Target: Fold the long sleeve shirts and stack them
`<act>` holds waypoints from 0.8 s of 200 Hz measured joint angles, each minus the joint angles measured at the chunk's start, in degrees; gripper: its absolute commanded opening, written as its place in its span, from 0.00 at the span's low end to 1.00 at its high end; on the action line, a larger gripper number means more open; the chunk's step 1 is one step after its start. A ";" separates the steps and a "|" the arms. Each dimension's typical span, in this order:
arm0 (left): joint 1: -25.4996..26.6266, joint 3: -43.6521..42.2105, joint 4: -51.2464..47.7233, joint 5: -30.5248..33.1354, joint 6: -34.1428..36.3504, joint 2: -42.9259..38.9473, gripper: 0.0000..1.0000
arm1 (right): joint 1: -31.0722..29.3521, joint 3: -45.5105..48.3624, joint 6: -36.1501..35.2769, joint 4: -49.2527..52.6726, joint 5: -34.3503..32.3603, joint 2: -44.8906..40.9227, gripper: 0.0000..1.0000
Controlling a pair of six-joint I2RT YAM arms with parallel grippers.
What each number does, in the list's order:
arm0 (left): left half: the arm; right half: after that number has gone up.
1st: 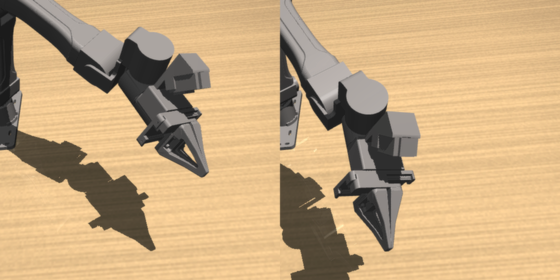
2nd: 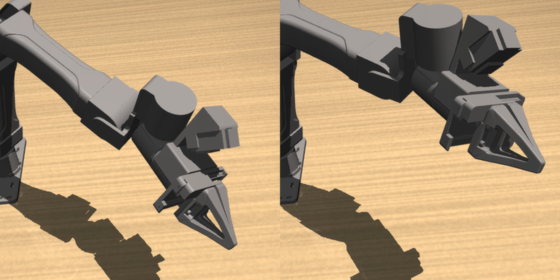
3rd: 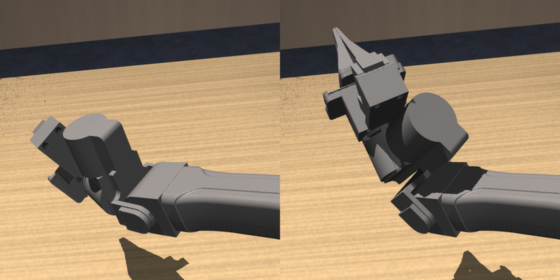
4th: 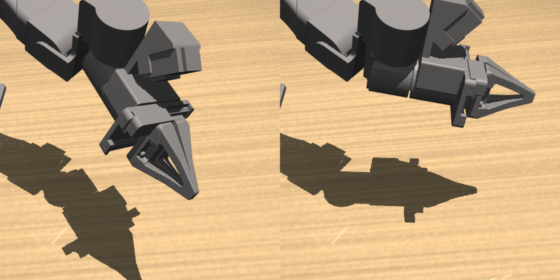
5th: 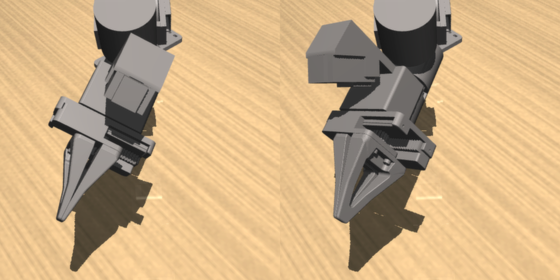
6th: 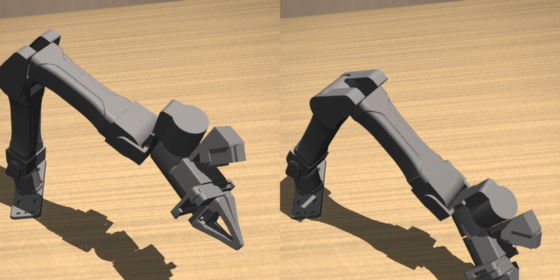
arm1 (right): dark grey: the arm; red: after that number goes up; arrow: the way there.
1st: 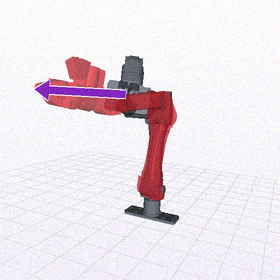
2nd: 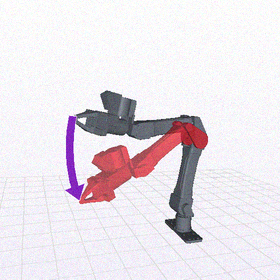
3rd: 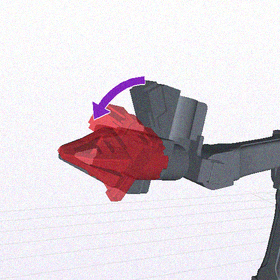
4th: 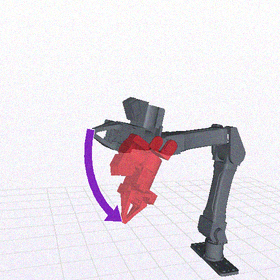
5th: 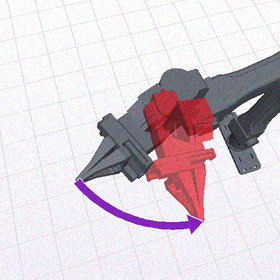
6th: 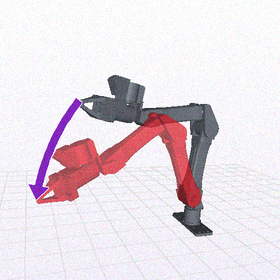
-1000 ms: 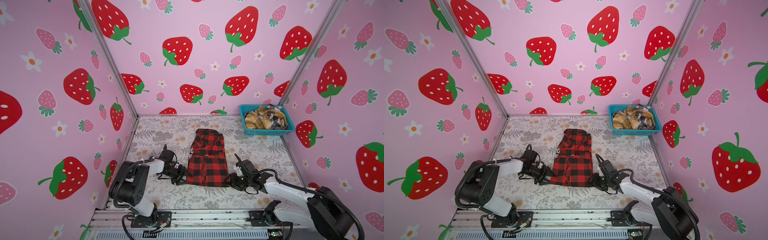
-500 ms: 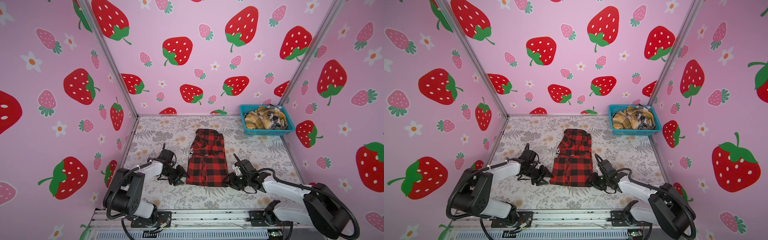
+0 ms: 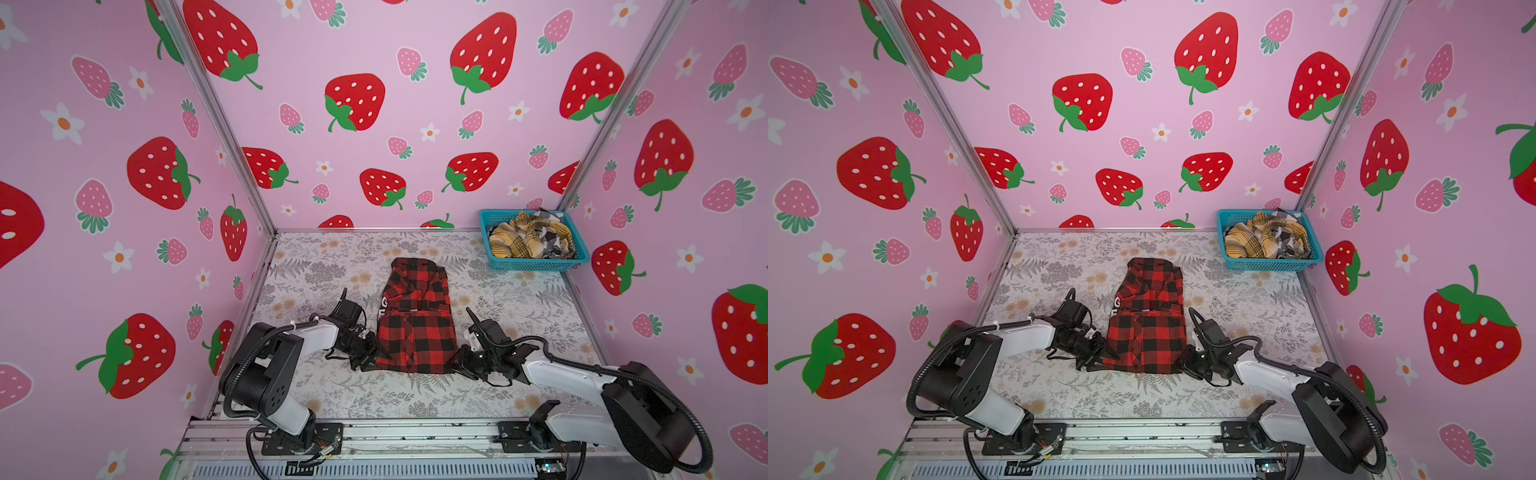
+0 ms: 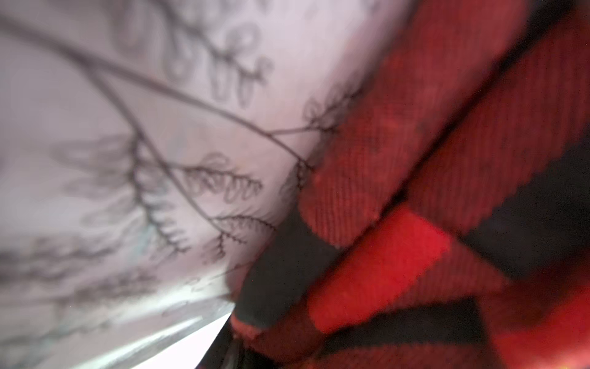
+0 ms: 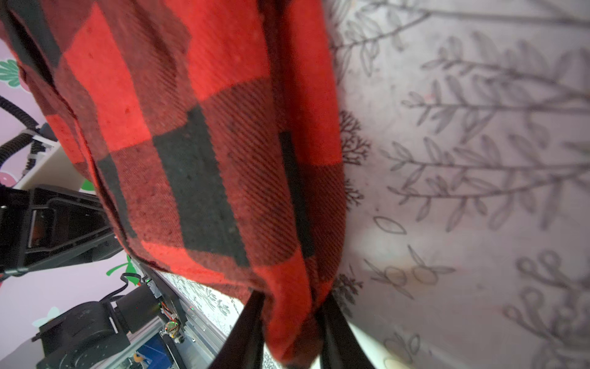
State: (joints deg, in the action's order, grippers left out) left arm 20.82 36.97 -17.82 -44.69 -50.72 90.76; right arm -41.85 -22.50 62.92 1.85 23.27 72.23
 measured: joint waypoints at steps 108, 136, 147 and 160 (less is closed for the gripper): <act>-0.66 -1.40 3.41 0.50 -0.76 0.11 0.25 | -0.04 0.00 -0.11 0.37 -0.81 -0.17 0.22; -0.48 -0.63 5.07 1.20 -0.20 1.53 0.14 | -0.04 0.00 -0.81 0.57 -1.42 -0.09 0.09; -0.39 -0.57 5.38 1.57 -0.04 1.60 0.02 | -0.04 -0.02 -1.27 0.35 -1.60 0.07 0.04; -0.26 -0.42 5.05 1.92 0.24 1.51 0.00 | -0.04 -0.37 -2.12 0.57 -1.77 0.48 0.00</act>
State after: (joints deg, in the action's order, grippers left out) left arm 20.56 36.56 -12.78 -42.76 -50.48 92.27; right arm -41.89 -22.87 60.80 2.42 21.50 72.71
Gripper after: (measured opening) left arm 0.063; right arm 0.065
